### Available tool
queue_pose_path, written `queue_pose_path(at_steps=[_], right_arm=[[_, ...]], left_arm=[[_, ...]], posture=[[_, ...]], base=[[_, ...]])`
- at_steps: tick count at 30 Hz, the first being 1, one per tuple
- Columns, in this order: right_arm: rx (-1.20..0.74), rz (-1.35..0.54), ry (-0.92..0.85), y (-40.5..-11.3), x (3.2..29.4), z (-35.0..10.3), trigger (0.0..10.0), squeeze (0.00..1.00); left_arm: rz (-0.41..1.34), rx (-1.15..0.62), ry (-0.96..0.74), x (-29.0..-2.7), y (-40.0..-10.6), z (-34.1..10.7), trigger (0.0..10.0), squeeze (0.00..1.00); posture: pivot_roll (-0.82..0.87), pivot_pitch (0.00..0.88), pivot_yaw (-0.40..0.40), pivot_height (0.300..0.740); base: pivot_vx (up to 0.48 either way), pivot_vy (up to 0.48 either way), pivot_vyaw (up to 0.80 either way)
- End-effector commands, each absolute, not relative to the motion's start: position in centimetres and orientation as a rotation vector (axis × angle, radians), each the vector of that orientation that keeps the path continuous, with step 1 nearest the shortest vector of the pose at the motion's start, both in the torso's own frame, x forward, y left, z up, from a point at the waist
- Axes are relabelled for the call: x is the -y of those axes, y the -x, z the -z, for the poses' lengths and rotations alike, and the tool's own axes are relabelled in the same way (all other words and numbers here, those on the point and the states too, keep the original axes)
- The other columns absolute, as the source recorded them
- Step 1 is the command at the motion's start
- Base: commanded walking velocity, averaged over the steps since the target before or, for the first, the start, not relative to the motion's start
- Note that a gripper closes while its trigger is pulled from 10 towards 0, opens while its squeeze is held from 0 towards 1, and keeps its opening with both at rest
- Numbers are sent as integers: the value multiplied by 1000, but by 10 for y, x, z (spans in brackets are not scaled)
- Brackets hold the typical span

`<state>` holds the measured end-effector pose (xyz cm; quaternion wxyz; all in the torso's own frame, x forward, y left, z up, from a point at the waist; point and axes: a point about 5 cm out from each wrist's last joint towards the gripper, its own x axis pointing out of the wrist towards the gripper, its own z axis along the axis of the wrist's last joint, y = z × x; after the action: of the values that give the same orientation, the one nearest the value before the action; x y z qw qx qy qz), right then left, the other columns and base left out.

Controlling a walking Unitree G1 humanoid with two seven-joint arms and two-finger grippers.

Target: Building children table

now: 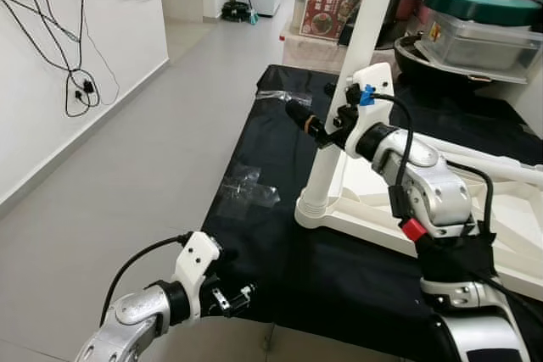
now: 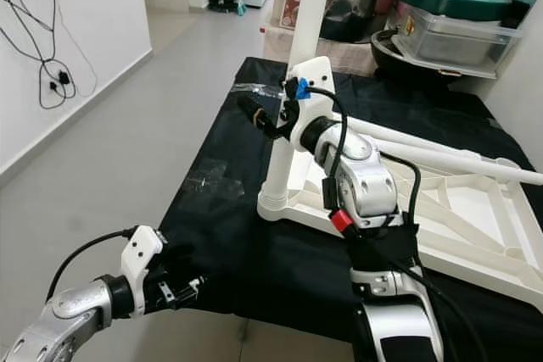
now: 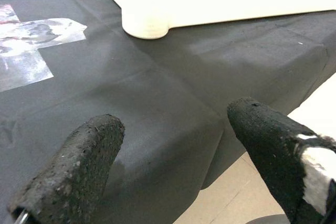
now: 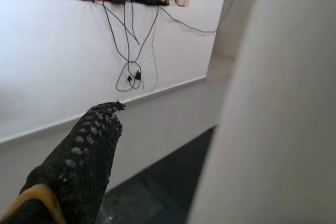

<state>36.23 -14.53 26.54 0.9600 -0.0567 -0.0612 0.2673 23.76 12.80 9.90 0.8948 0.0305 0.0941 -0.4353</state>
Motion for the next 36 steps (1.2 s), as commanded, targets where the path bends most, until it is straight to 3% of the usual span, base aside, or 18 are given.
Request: queue_pose_path(at_steps=[1,6,8,9,13,14,36], right_arm=[[132,-552,135,-365,146,-268,10000,0],[129,-569,145,-369,150,-268,10000,0],[123,-574,146,-371,152,-268,9569,0],[115,-576,145,-373,155,-267,5608,0],[110,-576,144,-374,157,-266,5608,0],[109,-579,138,-375,158,-266,39,0],[100,-560,54,-372,150,-249,0,0]], left_arm=[[902,-212,-63,-127,-236,-93,10000,0],[901,-214,-64,-127,-235,-93,10000,0],[900,-214,-64,-127,-235,-93,10000,0],[897,-212,-64,-128,-235,-93,10000,0],[896,-211,-65,-128,-235,-93,10000,0],[895,-211,-65,-128,-235,-93,10000,0],[902,-206,-67,-126,-236,-94,10000,0]], posture=[[35,0,-108,740],[38,0,-110,740],[38,0,-110,740],[38,0,-110,740],[38,0,-110,740],[40,0,-112,740],[38,0,-108,740]], base=[[0,0,0],[0,0,0],[0,0,0],[0,0,0],[0,0,0],[0,0,0],[0,0,0]])
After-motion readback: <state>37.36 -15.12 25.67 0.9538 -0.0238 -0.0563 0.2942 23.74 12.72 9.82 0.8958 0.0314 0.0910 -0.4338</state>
